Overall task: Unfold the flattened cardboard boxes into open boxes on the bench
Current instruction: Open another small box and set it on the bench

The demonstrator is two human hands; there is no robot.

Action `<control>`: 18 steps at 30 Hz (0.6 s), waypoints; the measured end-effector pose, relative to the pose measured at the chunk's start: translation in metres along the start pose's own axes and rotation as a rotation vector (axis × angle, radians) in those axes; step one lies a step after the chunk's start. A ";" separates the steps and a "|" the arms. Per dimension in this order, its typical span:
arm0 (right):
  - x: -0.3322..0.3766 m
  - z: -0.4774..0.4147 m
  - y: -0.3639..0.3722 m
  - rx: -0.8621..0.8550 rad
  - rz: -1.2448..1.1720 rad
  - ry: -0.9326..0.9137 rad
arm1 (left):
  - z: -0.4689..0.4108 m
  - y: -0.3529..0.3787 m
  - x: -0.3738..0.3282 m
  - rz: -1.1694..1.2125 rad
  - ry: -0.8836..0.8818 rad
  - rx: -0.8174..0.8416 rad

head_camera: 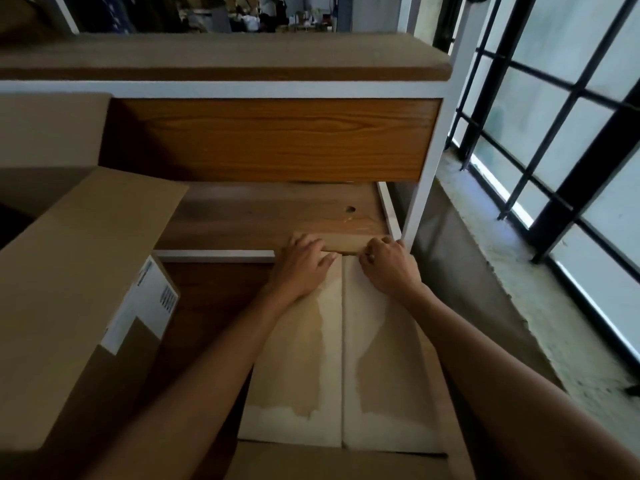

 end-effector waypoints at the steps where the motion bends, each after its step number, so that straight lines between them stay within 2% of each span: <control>1: 0.003 0.004 -0.004 -0.023 0.016 -0.009 | 0.005 -0.003 -0.005 0.013 0.111 -0.028; 4: 0.011 0.023 -0.010 -0.056 0.053 0.014 | 0.029 -0.008 -0.021 -0.059 0.436 0.060; 7: 0.019 0.045 -0.008 -0.026 0.084 0.035 | 0.051 -0.019 -0.032 -0.141 0.545 0.150; 12: 0.053 0.076 -0.016 0.025 0.048 0.026 | 0.056 -0.068 -0.031 -0.148 0.434 0.132; 15: 0.077 0.095 -0.022 0.135 0.071 0.035 | 0.061 -0.101 -0.028 -0.202 0.243 0.243; 18: 0.085 0.109 -0.021 0.294 0.132 0.119 | 0.066 -0.127 -0.006 -0.310 0.048 0.372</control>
Point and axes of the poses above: each hand's wrist, its own z-axis away from the middle knuckle, its own y-axis out of the palm, x = y × z, the point moved 2 cm from there along -z, towards the middle knuckle, and after that the axes turned 10 degrees about -y, right-handed, at the moved point
